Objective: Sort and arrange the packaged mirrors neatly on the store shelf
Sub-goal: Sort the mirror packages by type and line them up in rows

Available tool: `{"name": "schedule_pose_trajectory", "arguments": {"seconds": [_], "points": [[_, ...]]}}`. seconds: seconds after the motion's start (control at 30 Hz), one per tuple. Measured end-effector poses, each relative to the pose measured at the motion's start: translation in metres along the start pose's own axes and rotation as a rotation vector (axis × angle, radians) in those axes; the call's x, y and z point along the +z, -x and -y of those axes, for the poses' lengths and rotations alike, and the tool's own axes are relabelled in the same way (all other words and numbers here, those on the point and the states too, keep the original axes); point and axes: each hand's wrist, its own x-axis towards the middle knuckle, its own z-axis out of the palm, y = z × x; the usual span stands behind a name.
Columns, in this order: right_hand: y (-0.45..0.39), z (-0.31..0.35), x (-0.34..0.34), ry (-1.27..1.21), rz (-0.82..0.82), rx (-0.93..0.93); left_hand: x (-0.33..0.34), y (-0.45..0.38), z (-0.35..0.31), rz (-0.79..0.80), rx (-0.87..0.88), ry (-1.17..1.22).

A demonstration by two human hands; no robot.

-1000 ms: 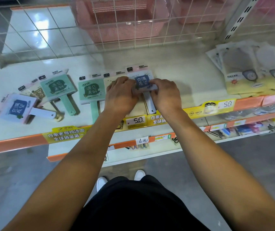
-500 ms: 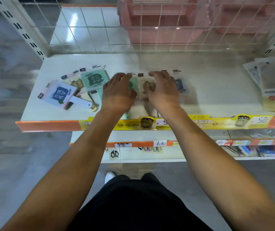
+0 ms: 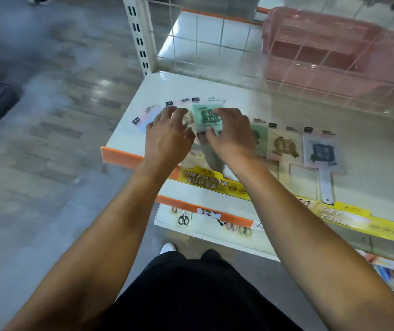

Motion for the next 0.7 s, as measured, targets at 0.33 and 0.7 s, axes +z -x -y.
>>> {"name": "schedule_pose_trajectory", "arguments": {"seconds": [0.33,0.7], "points": [[-0.011,0.050,0.043,-0.041,0.006,-0.110,-0.031,0.001,0.052,-0.018,-0.124,-0.030],[-0.017,0.081,0.071,0.001,0.107,-0.226,-0.043,0.003,0.090,-0.026,-0.159,-0.082]]}}
